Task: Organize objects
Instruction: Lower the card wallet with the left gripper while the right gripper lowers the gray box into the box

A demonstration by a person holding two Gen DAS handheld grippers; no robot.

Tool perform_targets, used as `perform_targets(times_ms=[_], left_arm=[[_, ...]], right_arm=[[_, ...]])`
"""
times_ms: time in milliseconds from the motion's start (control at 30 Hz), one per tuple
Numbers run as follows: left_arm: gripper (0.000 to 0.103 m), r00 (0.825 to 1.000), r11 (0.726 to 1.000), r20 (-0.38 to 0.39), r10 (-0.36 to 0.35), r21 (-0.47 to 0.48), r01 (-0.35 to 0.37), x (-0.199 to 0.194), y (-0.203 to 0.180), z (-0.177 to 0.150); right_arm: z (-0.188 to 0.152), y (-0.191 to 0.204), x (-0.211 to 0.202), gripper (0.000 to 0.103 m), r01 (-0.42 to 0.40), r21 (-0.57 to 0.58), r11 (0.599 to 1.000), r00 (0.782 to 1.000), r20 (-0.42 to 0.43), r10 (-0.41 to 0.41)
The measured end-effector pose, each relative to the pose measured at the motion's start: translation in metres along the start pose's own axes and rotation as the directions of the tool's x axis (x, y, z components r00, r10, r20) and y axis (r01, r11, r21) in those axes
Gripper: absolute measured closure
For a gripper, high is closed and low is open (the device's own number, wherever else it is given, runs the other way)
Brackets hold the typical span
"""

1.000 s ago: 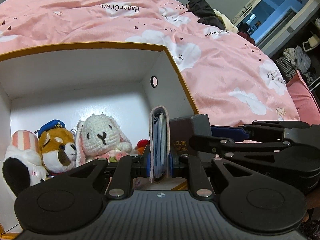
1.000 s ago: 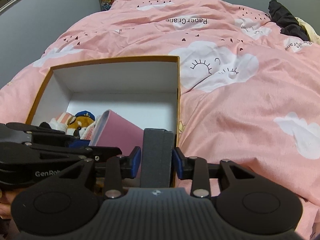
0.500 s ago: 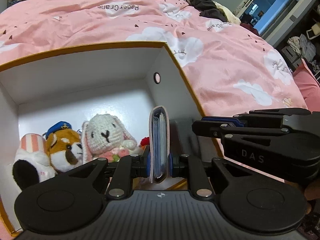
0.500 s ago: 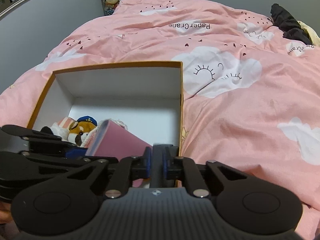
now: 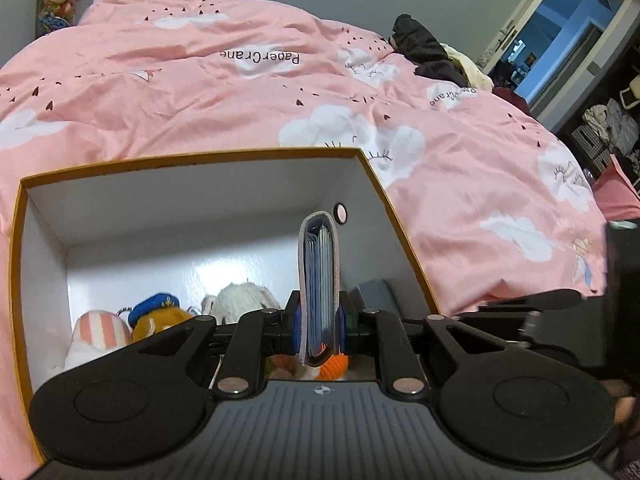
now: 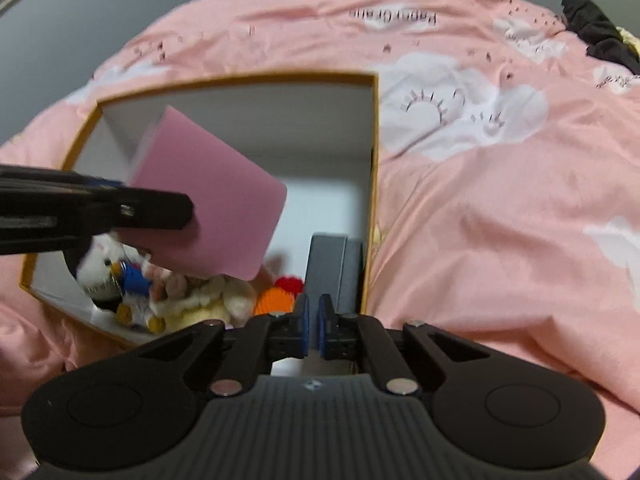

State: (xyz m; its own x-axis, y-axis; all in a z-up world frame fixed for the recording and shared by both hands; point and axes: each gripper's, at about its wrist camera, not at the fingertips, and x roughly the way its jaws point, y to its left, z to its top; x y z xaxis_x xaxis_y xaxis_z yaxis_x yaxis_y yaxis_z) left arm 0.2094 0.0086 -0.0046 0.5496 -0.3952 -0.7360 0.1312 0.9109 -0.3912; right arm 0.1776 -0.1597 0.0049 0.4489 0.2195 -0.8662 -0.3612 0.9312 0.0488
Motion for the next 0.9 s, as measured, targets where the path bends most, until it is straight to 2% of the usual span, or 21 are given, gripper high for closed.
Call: perform_targets(times_ms=[200, 333, 433, 667, 833, 900], left_arm=[[0.085, 1.000, 1.000, 0.006, 0.025, 0.002, -0.025, 0.020, -0.003, 0.012], [0.085, 1.000, 1.000, 0.004, 0.019, -0.014, -0.019, 0.037, -0.007, 0.023], [0.085, 0.999, 0.999, 0.006, 0.036, -0.013, -0.036, 0.048, -0.013, 0.031], [0.084, 0.997, 0.998, -0.057, 0.059, -0.009, -0.059, 0.080, -0.023, 0.040], [0.083, 0.994, 0.998, -0.092, 0.056, -0.034, -0.059, 0.091, -0.024, 0.041], [0.080, 0.994, 0.998, -0.107, 0.034, -0.057, -0.040, 0.092, -0.023, 0.042]], right_arm=[[0.014, -0.016, -0.021, 0.097, 0.005, 0.069, 0.998, 0.993, 0.117, -0.013], [0.021, -0.025, -0.023, 0.097, 0.031, 0.104, 0.994, 0.987, 0.153, -0.046], [0.023, -0.031, -0.019, 0.097, 0.020, 0.133, 0.991, 0.986, 0.160, -0.041], [0.022, -0.041, -0.013, 0.096, 0.007, 0.162, 0.987, 0.985, 0.168, -0.035], [0.019, -0.045, -0.008, 0.096, -0.011, 0.188, 0.982, 0.986, 0.168, -0.021], [0.019, -0.046, -0.007, 0.096, -0.019, 0.191, 0.981, 0.985, 0.169, -0.014]])
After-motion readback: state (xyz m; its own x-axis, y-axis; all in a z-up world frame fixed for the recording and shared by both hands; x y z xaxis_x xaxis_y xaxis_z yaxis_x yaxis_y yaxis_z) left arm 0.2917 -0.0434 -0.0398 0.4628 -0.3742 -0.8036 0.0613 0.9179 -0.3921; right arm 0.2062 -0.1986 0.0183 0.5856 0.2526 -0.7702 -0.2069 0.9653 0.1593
